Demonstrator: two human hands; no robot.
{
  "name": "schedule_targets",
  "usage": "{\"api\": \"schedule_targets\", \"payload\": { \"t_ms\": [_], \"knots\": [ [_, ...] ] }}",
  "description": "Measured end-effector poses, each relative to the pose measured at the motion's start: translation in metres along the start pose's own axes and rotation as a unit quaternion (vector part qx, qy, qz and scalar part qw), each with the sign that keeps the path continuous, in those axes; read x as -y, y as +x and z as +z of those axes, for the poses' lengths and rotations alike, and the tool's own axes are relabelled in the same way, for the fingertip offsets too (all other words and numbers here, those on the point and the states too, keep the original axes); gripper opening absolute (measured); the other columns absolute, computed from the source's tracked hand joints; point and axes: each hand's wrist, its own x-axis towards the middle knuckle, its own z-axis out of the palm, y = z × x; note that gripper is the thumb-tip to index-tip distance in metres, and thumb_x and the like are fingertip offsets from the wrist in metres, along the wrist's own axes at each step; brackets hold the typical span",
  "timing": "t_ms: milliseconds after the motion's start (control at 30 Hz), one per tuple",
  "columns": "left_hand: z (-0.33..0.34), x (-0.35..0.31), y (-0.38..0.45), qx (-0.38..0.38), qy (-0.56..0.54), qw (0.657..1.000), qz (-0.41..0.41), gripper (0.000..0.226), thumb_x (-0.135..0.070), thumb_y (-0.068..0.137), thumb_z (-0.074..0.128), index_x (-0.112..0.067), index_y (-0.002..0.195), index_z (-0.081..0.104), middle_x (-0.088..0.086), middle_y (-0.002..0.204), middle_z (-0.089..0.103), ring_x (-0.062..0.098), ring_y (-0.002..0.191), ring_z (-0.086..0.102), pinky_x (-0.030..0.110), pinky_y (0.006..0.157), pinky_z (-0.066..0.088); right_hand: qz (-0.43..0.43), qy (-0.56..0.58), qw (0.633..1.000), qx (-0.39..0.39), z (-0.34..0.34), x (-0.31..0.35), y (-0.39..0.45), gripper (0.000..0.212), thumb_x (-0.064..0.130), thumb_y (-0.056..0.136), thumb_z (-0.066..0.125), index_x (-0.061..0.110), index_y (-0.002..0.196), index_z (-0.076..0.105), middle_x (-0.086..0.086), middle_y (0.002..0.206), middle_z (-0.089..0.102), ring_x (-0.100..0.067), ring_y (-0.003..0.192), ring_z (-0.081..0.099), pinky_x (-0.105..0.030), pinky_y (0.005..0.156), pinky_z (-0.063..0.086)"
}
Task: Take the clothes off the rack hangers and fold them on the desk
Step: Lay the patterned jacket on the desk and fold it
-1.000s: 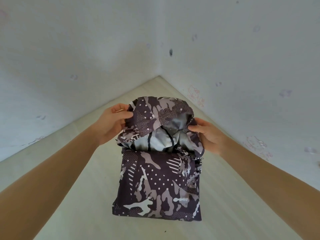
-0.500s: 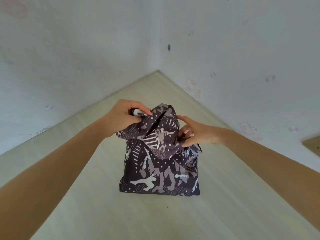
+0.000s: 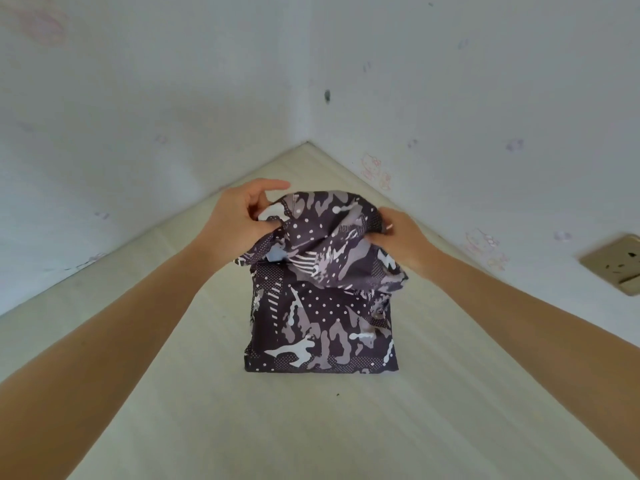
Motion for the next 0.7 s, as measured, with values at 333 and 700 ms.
{"api": "schedule_targets", "payload": {
  "t_ms": [333, 700],
  "knots": [
    [0.035, 0.071, -0.092, 0.229, 0.295, 0.896, 0.241, 0.096, 0.008, 0.063, 0.071, -0.033, 0.143, 0.037, -0.008, 0.083, 0.063, 0.006, 0.075, 0.051, 0.024, 0.070, 0.052, -0.385, -0.340, 0.858, 0.019, 0.003, -0.040, -0.087, 0.031, 0.004, 0.069, 0.069, 0.014, 0.098, 0.064, -0.005, 0.090, 0.061, -0.014, 0.074, 0.056, -0.017, 0.065, 0.041],
    [0.064, 0.108, -0.123, -0.006, 0.228, 0.974, 0.002, 0.031, -0.040, 0.077, 0.076, -0.014, 0.092, 0.067, 0.001, 0.104, 0.055, 0.018, 0.100, 0.047, 0.040, 0.089, 0.048, -0.219, -0.229, 0.948, 0.042, 0.055, -0.061, -0.120, 0.019, 0.025, 0.088, 0.047, 0.018, 0.104, 0.056, 0.004, 0.092, 0.056, -0.008, 0.074, 0.051, -0.024, 0.064, 0.046]
  ]
}}
